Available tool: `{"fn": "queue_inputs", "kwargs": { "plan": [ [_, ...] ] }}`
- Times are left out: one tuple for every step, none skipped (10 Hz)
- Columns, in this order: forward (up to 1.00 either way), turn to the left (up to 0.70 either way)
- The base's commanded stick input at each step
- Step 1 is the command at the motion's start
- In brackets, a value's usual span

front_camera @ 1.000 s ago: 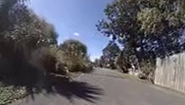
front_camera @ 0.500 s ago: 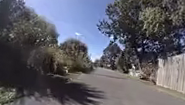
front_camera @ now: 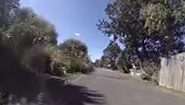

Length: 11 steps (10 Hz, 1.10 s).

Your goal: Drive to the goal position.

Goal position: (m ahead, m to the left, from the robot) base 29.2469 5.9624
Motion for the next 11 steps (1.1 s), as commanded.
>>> {"fn": "queue_inputs", "kwargs": {
  "plan": [
    [0.70, 0.00],
    [0.70, 0.00],
    [0.70, 0.00],
    [0.70, 0.00],
    [0.70, 0.00],
    [0.70, 0.00],
    [0.70, 0.00],
    [0.70, 0.00],
    [0.70, 0.00],
    [0.70, 0.00],
    [0.70, 0.00]
  ]
}}
